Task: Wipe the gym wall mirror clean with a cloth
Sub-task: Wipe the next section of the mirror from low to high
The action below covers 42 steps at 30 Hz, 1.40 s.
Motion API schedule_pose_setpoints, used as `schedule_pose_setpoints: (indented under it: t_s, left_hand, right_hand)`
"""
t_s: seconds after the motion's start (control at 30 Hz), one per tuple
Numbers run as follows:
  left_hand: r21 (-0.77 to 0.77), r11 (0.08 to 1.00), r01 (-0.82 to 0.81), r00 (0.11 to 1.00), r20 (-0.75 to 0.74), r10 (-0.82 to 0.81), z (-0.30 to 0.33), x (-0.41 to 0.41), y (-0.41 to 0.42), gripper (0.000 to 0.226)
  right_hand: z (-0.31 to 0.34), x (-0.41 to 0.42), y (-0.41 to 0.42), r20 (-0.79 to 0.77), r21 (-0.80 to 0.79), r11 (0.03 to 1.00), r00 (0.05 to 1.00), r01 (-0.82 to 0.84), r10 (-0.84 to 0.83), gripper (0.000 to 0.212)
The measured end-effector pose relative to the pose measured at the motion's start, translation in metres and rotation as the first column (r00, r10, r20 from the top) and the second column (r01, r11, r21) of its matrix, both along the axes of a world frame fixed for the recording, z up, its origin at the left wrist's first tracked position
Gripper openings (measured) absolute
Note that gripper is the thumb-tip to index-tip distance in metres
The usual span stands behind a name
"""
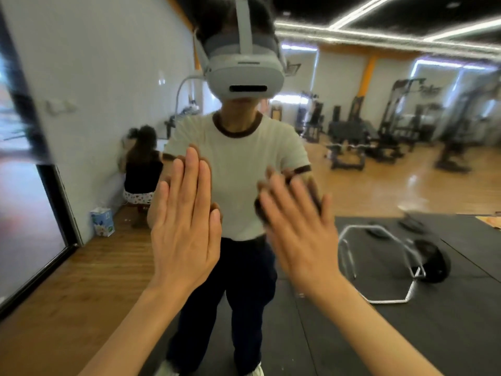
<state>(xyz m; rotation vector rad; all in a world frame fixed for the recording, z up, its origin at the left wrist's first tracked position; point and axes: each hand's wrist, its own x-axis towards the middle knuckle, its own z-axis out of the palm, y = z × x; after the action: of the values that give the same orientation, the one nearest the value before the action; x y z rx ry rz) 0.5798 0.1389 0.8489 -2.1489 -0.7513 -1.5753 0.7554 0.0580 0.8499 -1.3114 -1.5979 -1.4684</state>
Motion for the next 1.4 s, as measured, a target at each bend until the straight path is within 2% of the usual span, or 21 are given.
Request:
schedule_pose_setpoints:
  t_s: [0.07,0.13,0.2,0.3,0.37,0.43,0.53,0.57,0.63,0.73,0.77,0.83,0.93,1.0,1.03,1.07,1.13,1.2,1.3,1.33,1.4]
  left_hand:
    - [0.002,1.0,0.001,1.0,0.001,-0.001,0.0,0.0,0.0,0.067]
    - [-0.006,1.0,0.013,1.0,0.002,-0.013,0.002,0.0,-0.001,0.066]
    - [-0.011,0.998,0.061,0.998,0.007,-0.061,0.002,-0.002,-0.002,0.066]
    - [-0.027,0.988,0.15,0.989,-0.01,-0.151,0.001,-0.014,-0.003,0.064]
    - [-0.043,0.99,0.131,0.991,-0.002,-0.131,-0.004,-0.032,0.0,0.065]
    - [-0.071,0.995,0.072,0.997,0.028,-0.071,-0.005,-0.055,0.006,0.067]
    - [-0.122,0.992,-0.041,0.995,0.083,0.052,-0.001,-0.082,0.016,0.064]
    - [-0.137,0.989,-0.062,0.994,0.084,0.074,0.001,-0.086,0.019,0.063]
    - [-0.142,0.987,-0.072,0.995,0.063,0.082,0.002,-0.088,0.023,0.062]
    - [-0.108,0.993,-0.055,0.996,0.063,0.062,-0.001,-0.084,0.026,0.062]
    - [-0.097,0.994,-0.048,0.996,0.071,0.055,-0.001,-0.084,0.027,0.062]
    - [-0.093,0.995,-0.035,0.996,0.08,0.043,-0.004,-0.084,0.031,0.062]
    - [-0.104,0.995,0.003,0.996,0.093,0.006,-0.008,-0.082,0.037,0.063]
    - [-0.086,0.996,0.0,0.995,0.102,0.009,-0.008,-0.081,0.039,0.064]
    - [-0.068,0.998,-0.014,0.995,0.1,0.021,-0.008,-0.081,0.038,0.064]
    - [-0.053,0.998,-0.023,0.995,0.097,0.028,-0.007,-0.081,0.038,0.063]
    - [-0.046,0.999,-0.024,0.995,0.098,0.029,-0.005,-0.082,0.036,0.062]
    - [-0.077,0.997,-0.001,0.996,0.092,0.008,-0.003,-0.084,0.034,0.061]
    - [-0.091,0.996,0.015,0.995,0.099,-0.006,0.0,-0.085,0.03,0.062]
    - [-0.098,0.995,0.005,0.996,0.093,0.004,0.0,-0.086,0.03,0.063]
    - [-0.093,0.995,0.023,0.995,0.094,-0.014,0.001,-0.087,0.028,0.066]
  right_hand:
    - [0.067,-0.009,0.013,-0.227,0.207,0.977,0.969,-0.048,0.096,0.049]
    - [0.099,-0.023,0.024,-0.386,0.321,0.945,0.902,-0.067,0.194,0.052]
    - [0.07,-0.034,0.025,-0.353,0.277,0.958,0.921,-0.068,0.167,0.05]
    - [-0.038,-0.033,0.008,-0.136,0.013,1.0,0.991,0.016,-0.014,0.045]
    - [-0.065,-0.024,-0.001,-0.044,-0.06,0.998,0.998,0.032,-0.035,0.048]
    - [-0.041,-0.02,0.002,-0.089,-0.008,1.0,0.996,0.015,-0.016,0.051]
    - [0.022,-0.04,0.018,-0.441,0.199,0.98,0.892,-0.006,0.095,0.049]
    - [0.034,-0.055,0.026,-0.495,0.235,0.972,0.863,0.019,0.103,0.05]
    - [0.037,-0.091,0.044,-0.422,0.202,0.979,0.903,0.005,0.083,0.053]
    - [0.026,-0.113,0.055,-0.158,0.096,0.994,0.985,-0.051,0.066,0.046]
    - [0.026,-0.105,0.051,-0.136,0.09,0.995,0.989,-0.05,0.062,0.045]
    - [0.028,-0.077,0.036,-0.243,0.098,0.995,0.969,-0.028,0.051,0.046]
    - [0.037,-0.018,0.0,-0.581,0.153,0.983,0.814,0.103,0.005,0.053]
    - [0.047,-0.009,-0.007,-0.832,0.052,0.992,0.554,0.114,-0.02,0.061]
    - [0.049,-0.024,0.001,-0.891,0.027,0.992,0.452,0.127,-0.034,0.061]
    - [0.047,-0.049,0.012,-0.88,0.079,0.988,0.475,0.134,0.006,0.061]
    - [0.028,-0.111,0.039,-0.676,0.207,0.976,0.731,0.07,0.091,0.054]
    - [0.001,-0.141,0.059,-0.423,0.142,0.99,0.905,0.026,0.037,0.053]
    - [-0.006,-0.113,0.052,-0.225,0.066,0.997,0.974,0.044,-0.028,0.062]
    - [-0.008,-0.094,0.043,-0.243,0.059,0.996,0.969,0.062,-0.046,0.063]
    - [-0.001,-0.055,0.021,-0.461,0.126,0.989,0.887,0.082,-0.015,0.056]
